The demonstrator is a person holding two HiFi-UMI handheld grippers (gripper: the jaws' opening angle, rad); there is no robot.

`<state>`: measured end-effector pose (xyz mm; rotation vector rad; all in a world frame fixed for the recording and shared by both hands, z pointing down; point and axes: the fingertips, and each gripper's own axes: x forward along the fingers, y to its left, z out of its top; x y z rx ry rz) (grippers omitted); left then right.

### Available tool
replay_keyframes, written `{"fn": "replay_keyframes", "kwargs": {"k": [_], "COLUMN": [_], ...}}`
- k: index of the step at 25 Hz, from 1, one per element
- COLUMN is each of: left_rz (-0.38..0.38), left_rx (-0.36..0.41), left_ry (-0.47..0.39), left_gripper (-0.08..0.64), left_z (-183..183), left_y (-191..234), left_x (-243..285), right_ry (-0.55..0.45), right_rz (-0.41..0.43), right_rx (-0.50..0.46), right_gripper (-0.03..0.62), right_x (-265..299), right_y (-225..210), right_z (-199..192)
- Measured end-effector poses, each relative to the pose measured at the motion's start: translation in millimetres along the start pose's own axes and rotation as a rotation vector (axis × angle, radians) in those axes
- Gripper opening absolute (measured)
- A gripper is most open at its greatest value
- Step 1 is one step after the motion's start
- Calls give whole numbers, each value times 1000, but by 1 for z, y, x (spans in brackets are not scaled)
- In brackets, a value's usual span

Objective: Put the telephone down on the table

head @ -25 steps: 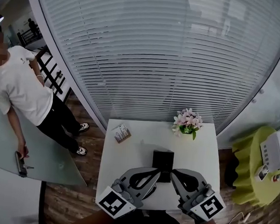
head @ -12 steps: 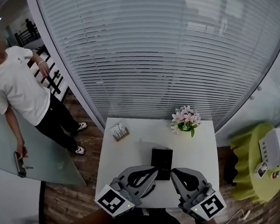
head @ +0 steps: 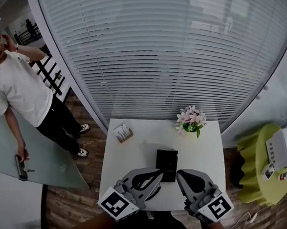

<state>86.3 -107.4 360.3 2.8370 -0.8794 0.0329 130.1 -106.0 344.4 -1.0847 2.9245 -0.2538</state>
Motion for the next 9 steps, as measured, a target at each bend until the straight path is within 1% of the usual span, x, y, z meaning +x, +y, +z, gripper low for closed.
{"fn": "replay_keyframes", "kwargs": {"k": [9], "left_rz": [-14], "left_rx": [11], "left_ry": [-2], "left_gripper": [9], "left_z": [0], "left_y": [-1], "left_x": [0], "right_ry": [15], "right_rz": [3], "right_rx": [1], "right_gripper": [22], "right_x": [2], "right_y": [5], "right_z": [-4]}}
